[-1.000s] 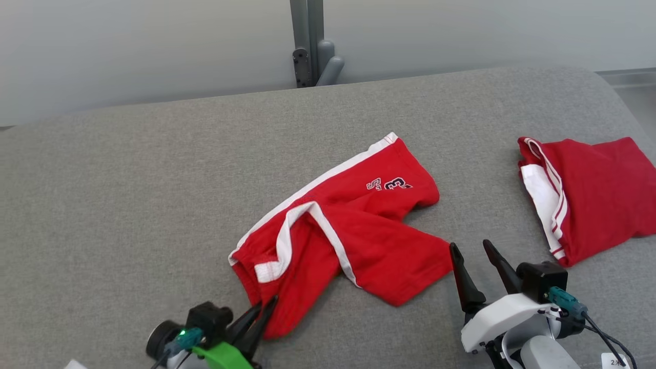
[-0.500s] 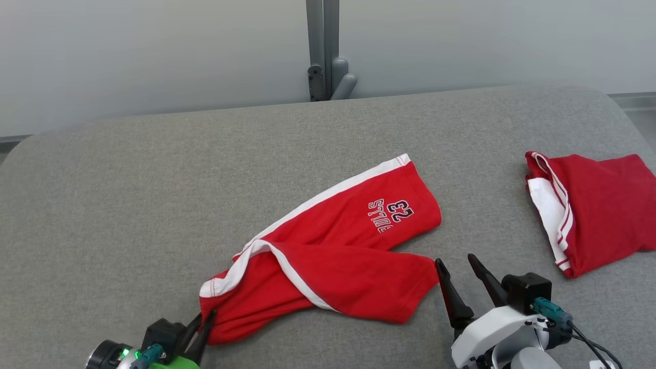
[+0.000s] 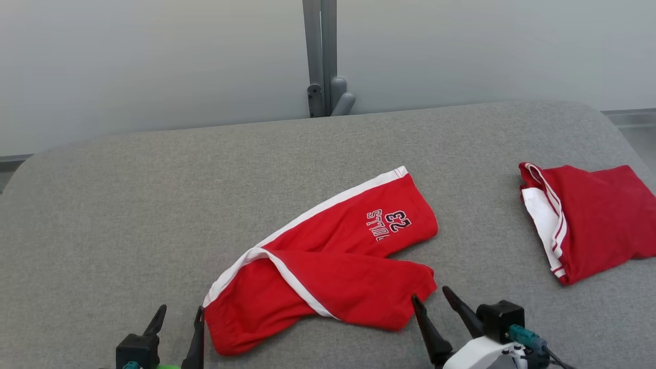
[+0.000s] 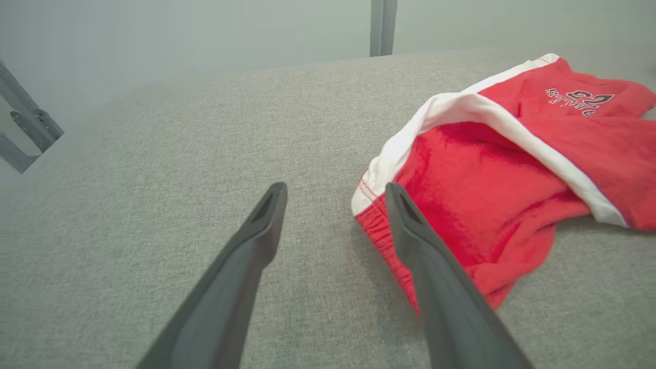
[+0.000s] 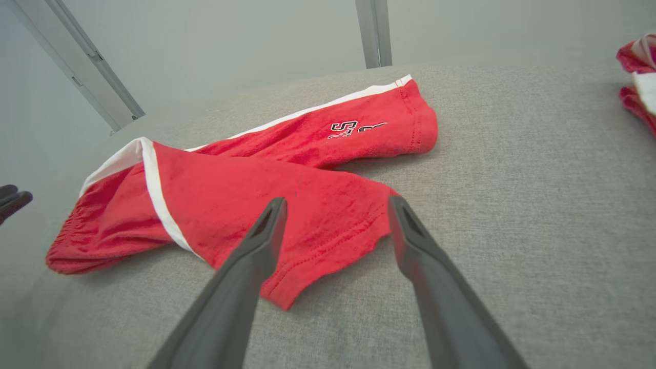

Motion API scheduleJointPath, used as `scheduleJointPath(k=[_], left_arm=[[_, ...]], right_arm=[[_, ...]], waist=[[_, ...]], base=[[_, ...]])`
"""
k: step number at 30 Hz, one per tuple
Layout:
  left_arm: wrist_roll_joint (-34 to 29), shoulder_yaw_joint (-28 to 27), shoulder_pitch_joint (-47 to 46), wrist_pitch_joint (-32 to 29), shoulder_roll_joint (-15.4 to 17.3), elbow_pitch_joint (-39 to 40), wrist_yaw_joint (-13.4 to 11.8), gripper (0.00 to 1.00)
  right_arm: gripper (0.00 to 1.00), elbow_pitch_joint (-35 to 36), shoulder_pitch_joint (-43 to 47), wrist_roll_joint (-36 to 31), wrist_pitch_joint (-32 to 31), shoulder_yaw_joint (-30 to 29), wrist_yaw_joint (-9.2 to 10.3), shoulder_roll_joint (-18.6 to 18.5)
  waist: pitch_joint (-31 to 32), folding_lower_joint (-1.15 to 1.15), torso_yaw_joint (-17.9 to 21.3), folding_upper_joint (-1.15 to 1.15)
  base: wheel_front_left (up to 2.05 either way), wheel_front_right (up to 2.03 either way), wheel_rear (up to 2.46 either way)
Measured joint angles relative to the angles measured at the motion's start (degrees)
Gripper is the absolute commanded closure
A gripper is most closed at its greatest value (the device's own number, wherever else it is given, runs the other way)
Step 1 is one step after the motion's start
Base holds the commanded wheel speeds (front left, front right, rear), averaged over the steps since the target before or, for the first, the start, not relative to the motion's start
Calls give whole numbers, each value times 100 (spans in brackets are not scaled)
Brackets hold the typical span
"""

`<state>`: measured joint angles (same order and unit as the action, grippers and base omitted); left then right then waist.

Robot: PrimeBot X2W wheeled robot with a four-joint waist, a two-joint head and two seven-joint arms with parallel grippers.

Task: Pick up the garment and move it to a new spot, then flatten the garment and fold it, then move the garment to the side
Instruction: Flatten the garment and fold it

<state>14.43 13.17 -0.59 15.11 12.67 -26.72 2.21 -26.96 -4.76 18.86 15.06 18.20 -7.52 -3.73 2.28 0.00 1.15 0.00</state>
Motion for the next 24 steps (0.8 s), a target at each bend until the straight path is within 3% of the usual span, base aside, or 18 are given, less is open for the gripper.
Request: scheduleJointPath(k=[10, 18, 24], left_arm=[[-439, -647, 342, 0, -695, 623, 293, 0], [-643, -809, 341, 1, -845, 755, 460, 0], [-700, -864, 338, 1, -901, 810, 491, 0]], right_arm=[[0, -415, 213, 225, 0, 490, 0, -87], [0, -902, 95, 414, -1, 872, 0, -78], [0, -1024, -91, 526, -1, 850, 0, -70]], waist=[[-15, 0, -377, 0], [-163, 0, -618, 0], [-231, 0, -678, 0]], base=[[0, 0, 0], [0, 0, 0], [0, 0, 0]])
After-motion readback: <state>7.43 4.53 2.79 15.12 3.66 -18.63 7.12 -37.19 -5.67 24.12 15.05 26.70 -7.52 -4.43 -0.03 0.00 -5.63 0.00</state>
